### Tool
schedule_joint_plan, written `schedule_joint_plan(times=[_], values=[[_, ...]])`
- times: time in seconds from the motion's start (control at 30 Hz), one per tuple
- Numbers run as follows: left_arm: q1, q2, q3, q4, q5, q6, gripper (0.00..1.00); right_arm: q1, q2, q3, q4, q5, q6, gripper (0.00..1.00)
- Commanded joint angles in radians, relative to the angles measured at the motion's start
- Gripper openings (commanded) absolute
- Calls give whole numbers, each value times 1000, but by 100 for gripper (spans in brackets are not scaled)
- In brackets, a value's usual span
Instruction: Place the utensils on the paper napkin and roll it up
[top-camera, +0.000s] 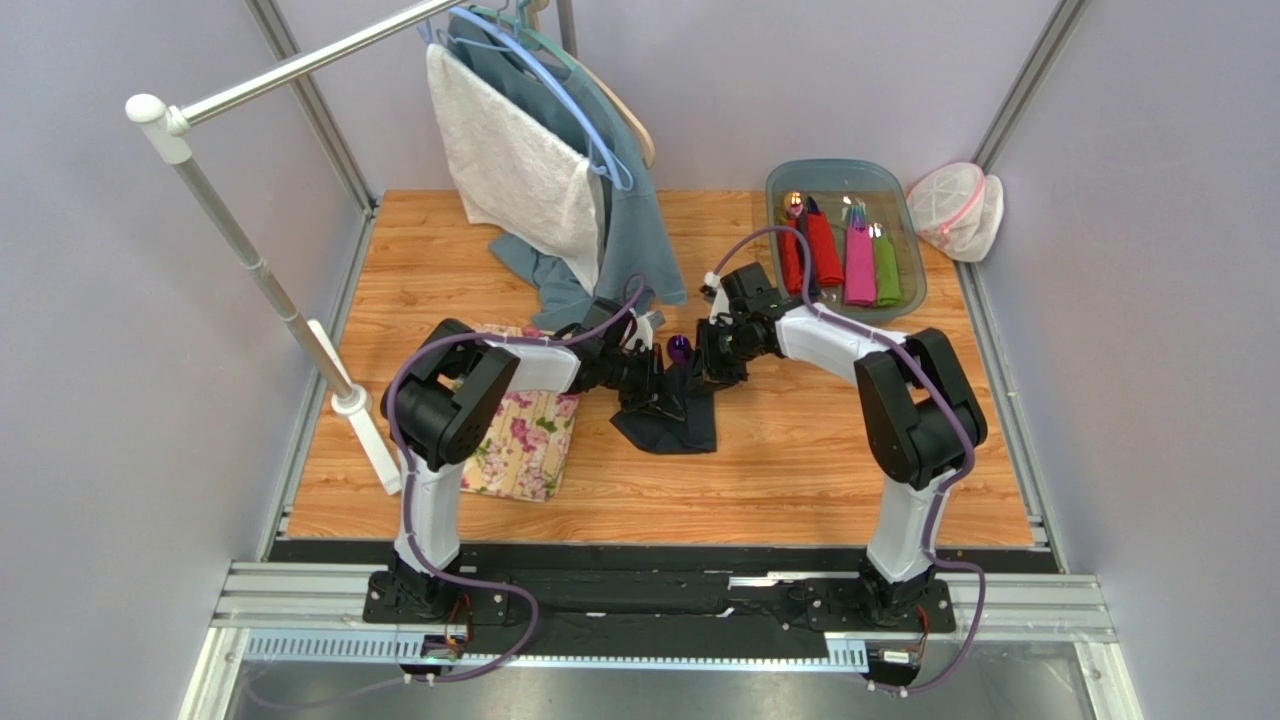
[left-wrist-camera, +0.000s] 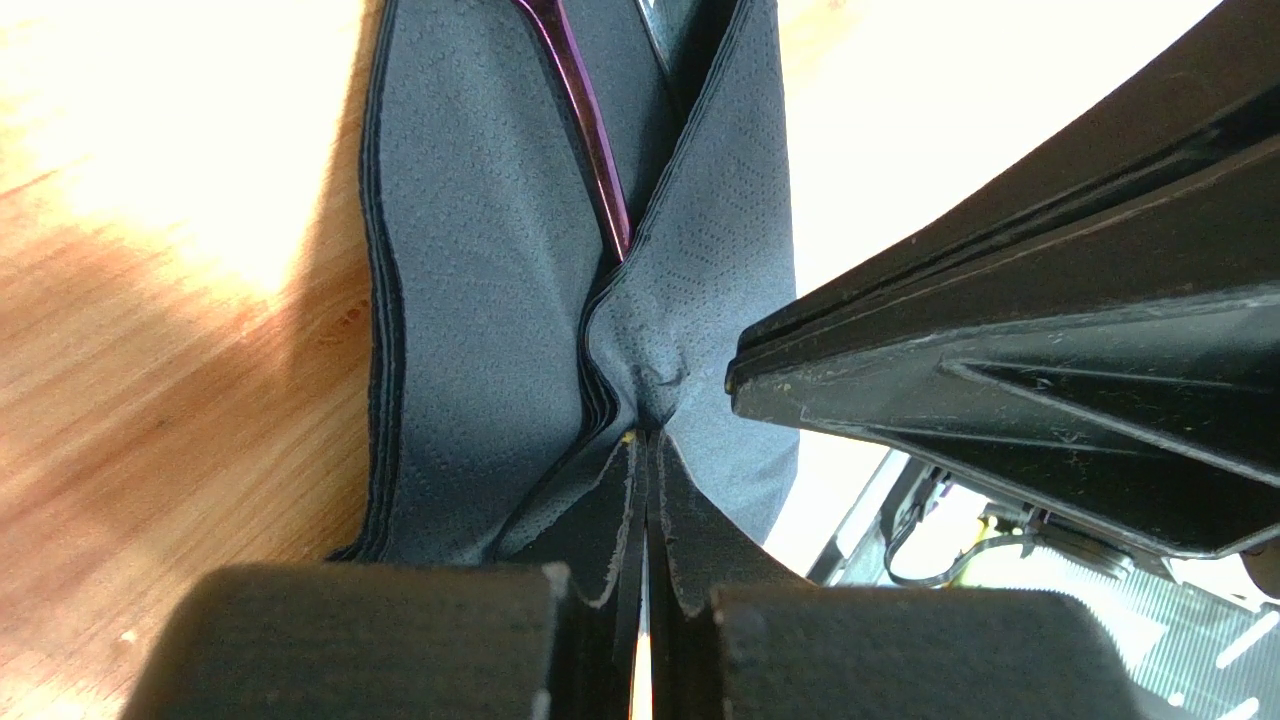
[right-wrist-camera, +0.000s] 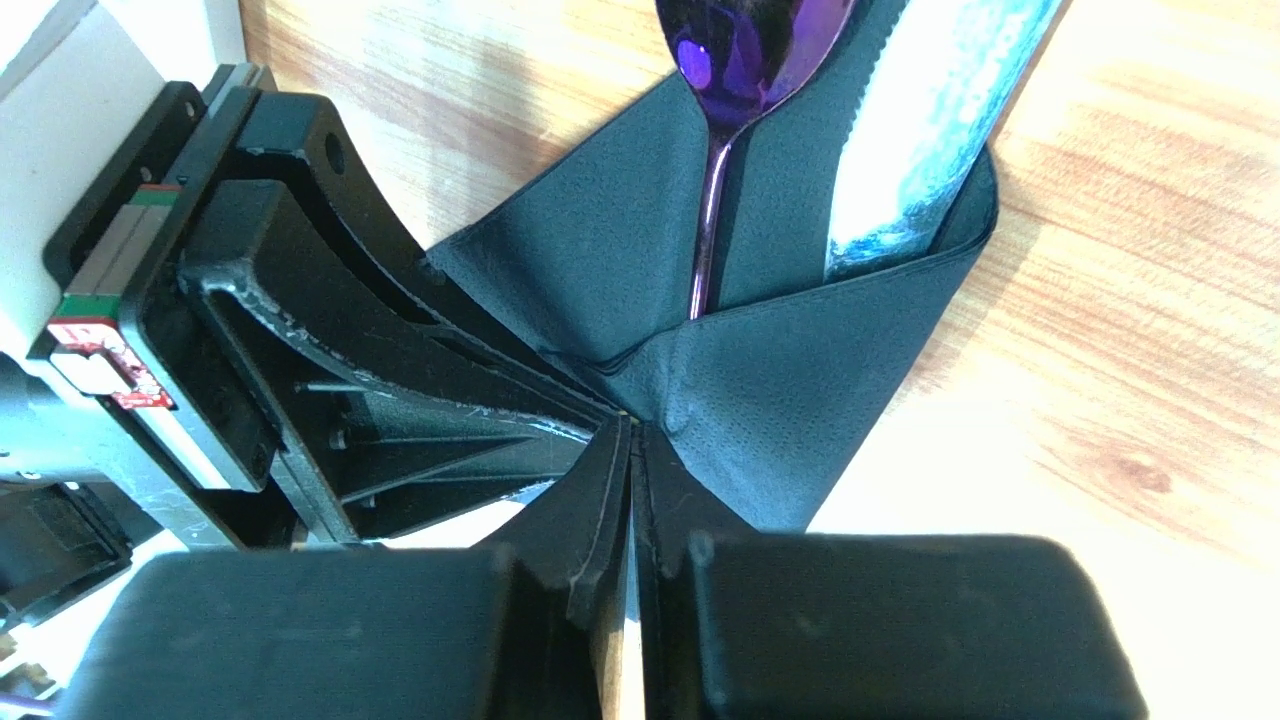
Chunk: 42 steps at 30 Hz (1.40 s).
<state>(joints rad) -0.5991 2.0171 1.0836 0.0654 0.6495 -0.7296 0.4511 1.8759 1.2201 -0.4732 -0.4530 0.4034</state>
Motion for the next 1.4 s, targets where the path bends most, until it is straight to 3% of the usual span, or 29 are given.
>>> schedule_joint_plan(times=[0.0, 0.37, 0.53, 0.63, 0.77, 0.9, 1.1, 1.37], values=[[1, 5, -8, -62, -76, 53, 0, 6, 3, 15, 34, -18, 34, 6], [1, 5, -10, -62, -83, 62, 0, 15, 104, -11, 111, 55, 57, 5], [7, -12, -27, -61, -82, 65, 0, 9, 115, -47, 70, 186, 26, 2], [13, -30, -42, -52, -67, 65, 0, 4, 124, -62, 64, 168, 17, 2], [7, -87, -34, 17, -19, 79, 13, 4, 132, -74, 68, 146, 25, 1], [-34, -95, 2, 19, 6, 107, 16, -3, 141, -74, 70, 139, 38, 1], [-57, -40, 32, 8, -25, 65, 16, -28, 155, -59, 59, 108, 66, 0], [-31, 28, 6, -15, -54, 81, 5, -31, 117, -50, 45, 91, 58, 1]])
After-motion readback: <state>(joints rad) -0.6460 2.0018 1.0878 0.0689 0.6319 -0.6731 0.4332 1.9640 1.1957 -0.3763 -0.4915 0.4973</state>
